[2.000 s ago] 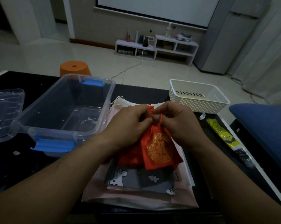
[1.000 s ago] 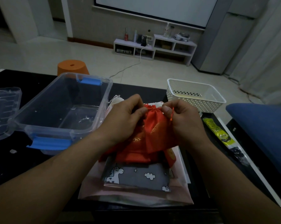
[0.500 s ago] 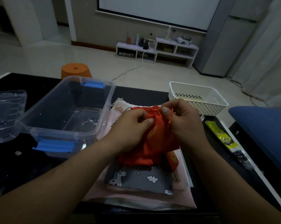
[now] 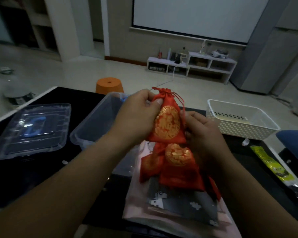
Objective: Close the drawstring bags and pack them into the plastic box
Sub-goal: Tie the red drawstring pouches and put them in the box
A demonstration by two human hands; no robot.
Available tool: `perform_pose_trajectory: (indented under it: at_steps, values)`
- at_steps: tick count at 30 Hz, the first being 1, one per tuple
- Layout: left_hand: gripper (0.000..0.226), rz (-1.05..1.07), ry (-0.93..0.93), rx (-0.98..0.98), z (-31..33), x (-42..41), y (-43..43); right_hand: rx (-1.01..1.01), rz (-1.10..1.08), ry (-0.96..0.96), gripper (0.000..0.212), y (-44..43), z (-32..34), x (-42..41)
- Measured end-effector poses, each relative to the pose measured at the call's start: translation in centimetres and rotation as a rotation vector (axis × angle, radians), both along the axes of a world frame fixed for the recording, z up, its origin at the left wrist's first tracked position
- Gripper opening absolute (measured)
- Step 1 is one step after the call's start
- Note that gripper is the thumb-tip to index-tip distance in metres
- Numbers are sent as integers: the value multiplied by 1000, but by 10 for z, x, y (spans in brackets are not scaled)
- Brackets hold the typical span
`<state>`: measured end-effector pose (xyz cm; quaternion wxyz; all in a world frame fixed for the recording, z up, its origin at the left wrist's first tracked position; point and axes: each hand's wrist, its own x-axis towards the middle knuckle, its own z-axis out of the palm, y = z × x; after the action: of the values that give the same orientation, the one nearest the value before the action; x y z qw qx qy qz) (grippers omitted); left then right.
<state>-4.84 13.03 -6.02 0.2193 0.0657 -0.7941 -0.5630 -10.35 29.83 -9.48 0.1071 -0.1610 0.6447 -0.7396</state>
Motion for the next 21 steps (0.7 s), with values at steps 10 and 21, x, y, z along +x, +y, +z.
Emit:
perform_pose_trajectory:
  at_steps: [10,21]
  values:
    - [15,154,-160,-77,-8,-12,-99,195,0,185,13,-62,3,14]
    - [20,76,-12,-546,-13,-18,-59,278,-229,175,12,-21,-3,-17]
